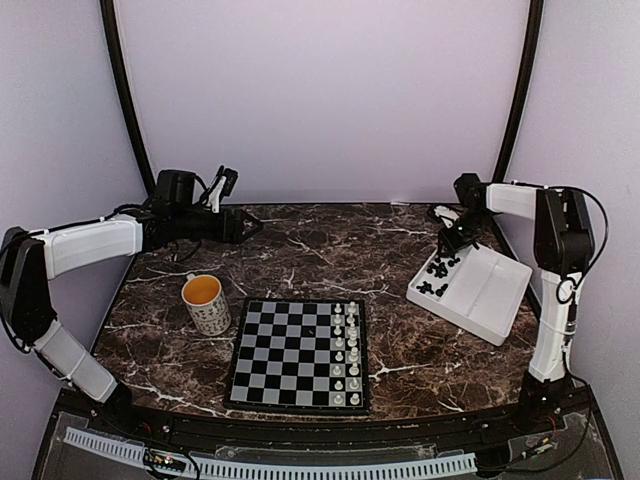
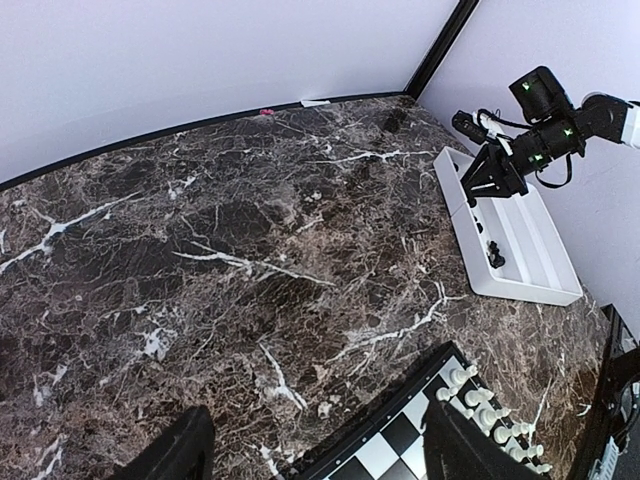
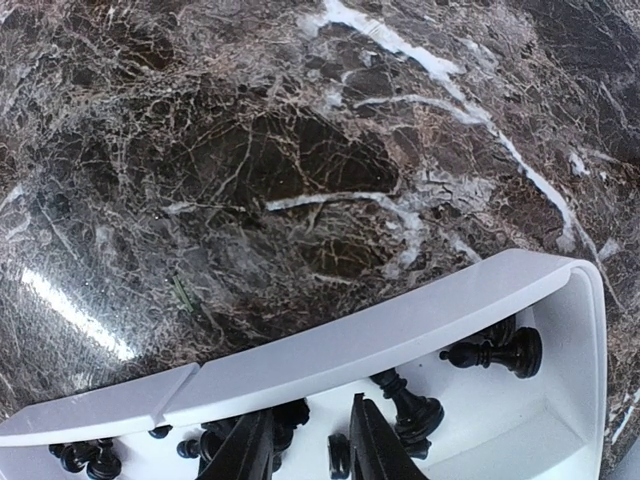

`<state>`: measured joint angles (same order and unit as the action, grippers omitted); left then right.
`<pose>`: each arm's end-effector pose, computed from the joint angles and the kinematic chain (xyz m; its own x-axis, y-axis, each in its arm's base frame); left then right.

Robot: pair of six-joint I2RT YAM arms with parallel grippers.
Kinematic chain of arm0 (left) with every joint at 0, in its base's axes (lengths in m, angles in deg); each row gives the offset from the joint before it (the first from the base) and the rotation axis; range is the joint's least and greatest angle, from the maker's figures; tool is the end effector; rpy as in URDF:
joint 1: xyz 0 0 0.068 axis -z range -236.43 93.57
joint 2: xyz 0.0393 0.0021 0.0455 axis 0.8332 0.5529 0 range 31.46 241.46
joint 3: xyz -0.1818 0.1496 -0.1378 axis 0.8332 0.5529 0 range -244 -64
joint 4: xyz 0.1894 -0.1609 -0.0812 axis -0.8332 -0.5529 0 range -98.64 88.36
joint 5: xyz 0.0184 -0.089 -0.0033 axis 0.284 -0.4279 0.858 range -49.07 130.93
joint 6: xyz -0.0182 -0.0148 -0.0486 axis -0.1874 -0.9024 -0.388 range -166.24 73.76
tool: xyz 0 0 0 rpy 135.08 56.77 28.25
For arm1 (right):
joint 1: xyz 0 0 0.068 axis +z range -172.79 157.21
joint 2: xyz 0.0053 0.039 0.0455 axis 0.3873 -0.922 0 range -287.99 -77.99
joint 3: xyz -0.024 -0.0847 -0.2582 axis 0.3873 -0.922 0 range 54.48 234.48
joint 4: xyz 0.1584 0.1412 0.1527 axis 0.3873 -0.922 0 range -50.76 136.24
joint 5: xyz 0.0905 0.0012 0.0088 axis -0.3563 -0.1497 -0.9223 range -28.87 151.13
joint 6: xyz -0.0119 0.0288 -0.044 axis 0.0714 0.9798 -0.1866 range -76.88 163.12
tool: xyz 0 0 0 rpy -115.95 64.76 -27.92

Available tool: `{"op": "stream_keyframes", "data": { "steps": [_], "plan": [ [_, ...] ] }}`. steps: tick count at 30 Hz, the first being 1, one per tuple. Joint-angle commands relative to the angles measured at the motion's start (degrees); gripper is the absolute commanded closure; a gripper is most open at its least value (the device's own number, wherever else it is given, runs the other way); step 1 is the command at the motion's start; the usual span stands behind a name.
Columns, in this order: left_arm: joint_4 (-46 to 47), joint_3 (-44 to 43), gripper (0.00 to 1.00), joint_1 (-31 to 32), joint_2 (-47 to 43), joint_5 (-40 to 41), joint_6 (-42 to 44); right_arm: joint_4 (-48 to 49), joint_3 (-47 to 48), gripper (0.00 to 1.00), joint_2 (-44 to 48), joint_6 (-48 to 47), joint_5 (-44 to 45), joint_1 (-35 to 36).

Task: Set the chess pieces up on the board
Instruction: Pick up the rook from the storage box.

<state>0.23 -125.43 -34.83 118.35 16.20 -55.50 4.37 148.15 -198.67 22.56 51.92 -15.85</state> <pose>0.3201 -0.1427 0.2833 -0.4784 0.0322 -0.8775 0.6220 0.7178 -0.3128 0.4356 0.0587 0.1809 -0.8050 -0.4472 -0.3898 -0.4905 0.8713 0.0133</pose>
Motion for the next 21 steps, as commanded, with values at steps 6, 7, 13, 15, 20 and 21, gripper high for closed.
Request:
{"op": "stream_keyframes", "data": {
  "steps": [6, 7, 13, 15, 20, 21],
  "plan": [
    [1.21, 0.54, 0.26, 0.10, -1.28, -1.88, -0.32, 0.47, 2.08, 0.78, -2.01, -0.88, -1.65, -0.21],
    [1.14, 0.53, 0.26, 0.10, -1.35, -1.84, -0.32, 0.81, 1.98, 0.79, -2.03, -0.95, -1.76, -0.25],
    [1.10, 0.59, 0.26, 0.10, -1.53, -2.09, -0.36, 1.24, 2.28, 0.85, -2.23, -0.96, -2.36, -0.25],
    [1.16, 0.55, 0.26, 0.10, -1.48, -2.38, -0.52, 1.38, 2.10, 0.91, -2.02, -1.29, -2.43, -0.26],
    [1.28, 0.44, 0.26, 0.10, -1.25, -3.18, -0.88, 1.24, 0.86, 0.99, -0.78, -1.47, -2.92, -0.24],
    [1.29, 0.44, 0.26, 0.10, -1.27, -3.34, -0.88, 1.30, -0.07, 1.00, 0.32, -1.49, -2.89, -0.19]
  ]
}}
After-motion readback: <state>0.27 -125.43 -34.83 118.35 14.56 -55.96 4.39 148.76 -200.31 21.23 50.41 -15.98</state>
